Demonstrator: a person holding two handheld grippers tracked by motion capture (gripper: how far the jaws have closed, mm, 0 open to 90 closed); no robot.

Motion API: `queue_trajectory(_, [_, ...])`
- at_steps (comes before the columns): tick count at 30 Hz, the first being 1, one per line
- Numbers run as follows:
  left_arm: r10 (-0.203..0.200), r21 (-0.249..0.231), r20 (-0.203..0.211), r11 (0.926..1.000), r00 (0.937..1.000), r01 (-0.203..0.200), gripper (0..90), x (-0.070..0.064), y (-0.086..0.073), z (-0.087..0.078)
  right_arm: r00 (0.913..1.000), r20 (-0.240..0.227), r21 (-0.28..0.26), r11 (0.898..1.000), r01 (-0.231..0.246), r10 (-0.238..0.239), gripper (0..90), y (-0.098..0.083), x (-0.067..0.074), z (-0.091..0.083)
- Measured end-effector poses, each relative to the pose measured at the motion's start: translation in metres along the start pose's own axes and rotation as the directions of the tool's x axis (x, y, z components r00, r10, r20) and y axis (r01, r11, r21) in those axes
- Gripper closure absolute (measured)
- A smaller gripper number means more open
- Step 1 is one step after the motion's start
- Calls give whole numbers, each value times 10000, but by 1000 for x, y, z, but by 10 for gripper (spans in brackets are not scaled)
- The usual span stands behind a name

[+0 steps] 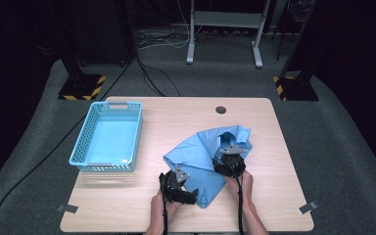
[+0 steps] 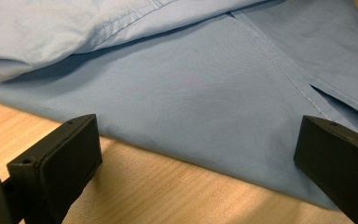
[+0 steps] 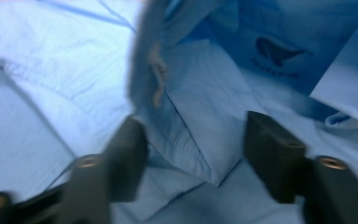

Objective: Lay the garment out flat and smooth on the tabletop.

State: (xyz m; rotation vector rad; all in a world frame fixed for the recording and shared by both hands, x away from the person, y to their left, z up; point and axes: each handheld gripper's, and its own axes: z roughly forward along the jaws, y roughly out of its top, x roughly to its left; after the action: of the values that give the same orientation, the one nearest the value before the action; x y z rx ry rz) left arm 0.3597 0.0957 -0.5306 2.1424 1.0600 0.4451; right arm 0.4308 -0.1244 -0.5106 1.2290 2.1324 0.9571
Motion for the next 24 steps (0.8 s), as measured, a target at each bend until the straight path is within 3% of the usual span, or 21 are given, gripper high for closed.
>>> queue_trajectory(4, [4, -5, 0, 10000, 10000, -4, 6, 0, 0, 0, 9987, 371, -451, 9983, 356, -339, 644, 8, -3, 0])
queue_trajectory(8, [8, -7, 0, 10000, 10000, -8, 6, 0, 0, 0, 9989, 369, -579, 9978, 320, -298, 728, 16, -8, 3])
queue_trajectory(15, [7, 6, 8, 10000, 10000, -7, 5, 0, 0, 0, 9950, 965, -456, 9985, 300, -255, 755, 46, -30, 16])
queue_trajectory(17, [5, -3, 5, 10000, 10000, -5, 5, 0, 0, 0, 9918, 1277, -353, 9993, 97, -51, 708, 56, -42, 23])
queue_trajectory(18, [19, -5, 3, 10000, 10000, -19, 5, 0, 0, 0, 9852, 1675, -60, 9993, -356, 361, 554, 65, -55, 29])
queue_trajectory(19, [14, -11, 2, 10000, 10000, -14, 5, 0, 0, 0, 9852, 1675, -60, 9993, -356, 361, 554, 65, -55, 29])
queue_trajectory(20, [-8, -18, 6, 10000, 10000, 8, 5, 0, 0, 0, 9821, 1791, 68, 9981, -609, 587, 477, 67, -61, 30])
queue_trajectory(23, [7, -9, 6, 10000, 10000, -7, 5, 0, 0, 0, 9722, 1973, -182, 9920, -1252, 1263, 333, 64, -72, 21])
queue_trajectory(24, [-13, -6, 13, 10000, 10000, 13, 4, 0, 0, 0, 9680, 1983, -236, 9881, -1520, 1536, 250, 55, -77, 13])
